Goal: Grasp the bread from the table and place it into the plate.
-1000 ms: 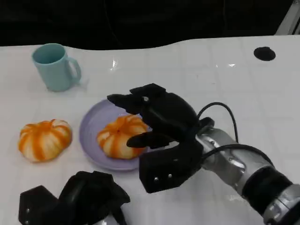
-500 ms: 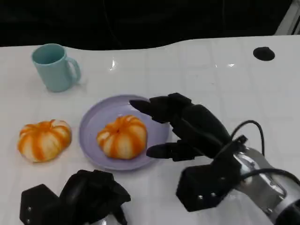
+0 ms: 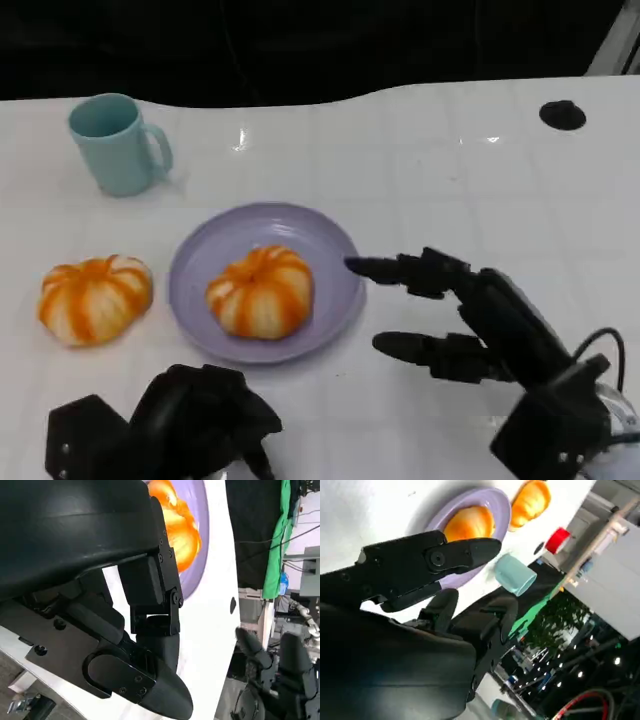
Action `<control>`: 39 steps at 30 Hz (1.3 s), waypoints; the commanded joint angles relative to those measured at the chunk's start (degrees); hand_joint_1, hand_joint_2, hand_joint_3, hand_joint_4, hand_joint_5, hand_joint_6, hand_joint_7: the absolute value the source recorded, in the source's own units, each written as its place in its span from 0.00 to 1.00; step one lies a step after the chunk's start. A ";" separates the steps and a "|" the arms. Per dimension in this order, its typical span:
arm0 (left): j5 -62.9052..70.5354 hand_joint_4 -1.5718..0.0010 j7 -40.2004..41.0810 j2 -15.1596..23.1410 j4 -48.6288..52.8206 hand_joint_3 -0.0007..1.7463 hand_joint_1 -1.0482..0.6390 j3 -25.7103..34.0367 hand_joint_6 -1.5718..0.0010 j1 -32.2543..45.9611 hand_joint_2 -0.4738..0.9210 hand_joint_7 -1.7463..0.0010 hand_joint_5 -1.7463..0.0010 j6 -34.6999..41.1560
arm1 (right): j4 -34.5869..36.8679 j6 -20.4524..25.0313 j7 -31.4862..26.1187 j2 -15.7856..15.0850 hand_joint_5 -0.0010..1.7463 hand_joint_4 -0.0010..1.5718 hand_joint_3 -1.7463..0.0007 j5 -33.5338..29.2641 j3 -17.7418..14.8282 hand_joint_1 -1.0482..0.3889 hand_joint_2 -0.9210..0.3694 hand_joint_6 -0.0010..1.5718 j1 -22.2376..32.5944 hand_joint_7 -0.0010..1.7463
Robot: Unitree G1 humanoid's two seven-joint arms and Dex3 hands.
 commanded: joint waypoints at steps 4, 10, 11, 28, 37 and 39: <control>0.00 0.03 1.27 0.18 -1.60 0.00 0.00 -0.26 0.00 0.28 0.89 0.71 0.48 1.46 | -1.72 -1.74 7.38 -0.76 0.86 0.44 0.43 10.88 -4.05 0.56 0.31 0.50 6.15 0.58; 0.31 0.03 1.66 0.28 -1.92 0.00 0.00 -0.60 0.00 0.41 0.89 0.71 0.48 1.43 | -5.28 -0.06 10.64 -2.11 0.99 0.47 0.38 12.26 -6.77 0.56 0.31 0.48 10.59 0.75; 0.21 0.03 1.55 0.31 -1.93 0.00 0.00 -0.64 0.00 0.42 0.89 0.71 0.48 1.31 | -5.98 0.37 10.85 -2.30 0.99 0.47 0.38 12.12 -7.13 0.56 0.32 0.48 11.35 0.75; -0.93 0.04 0.59 1.20 -2.02 0.01 0.00 -0.04 0.00 0.51 0.91 0.72 0.48 1.31 | -8.03 -0.44 11.36 -2.39 1.00 0.50 0.39 9.07 -10.22 0.49 0.26 0.43 20.44 0.87; -1.77 0.04 -0.34 1.84 -1.12 0.01 0.00 0.78 0.00 0.00 0.91 0.73 0.48 1.05 | -5.96 1.83 12.24 -0.52 1.00 0.49 0.39 11.04 -9.92 0.48 0.25 0.41 20.18 0.89; -1.65 0.04 -0.30 1.89 -0.81 0.01 0.00 1.02 0.00 -0.22 0.91 0.73 0.48 1.05 | -5.89 3.07 12.65 0.01 1.00 0.48 0.40 11.80 -9.88 0.47 0.25 0.41 20.10 0.89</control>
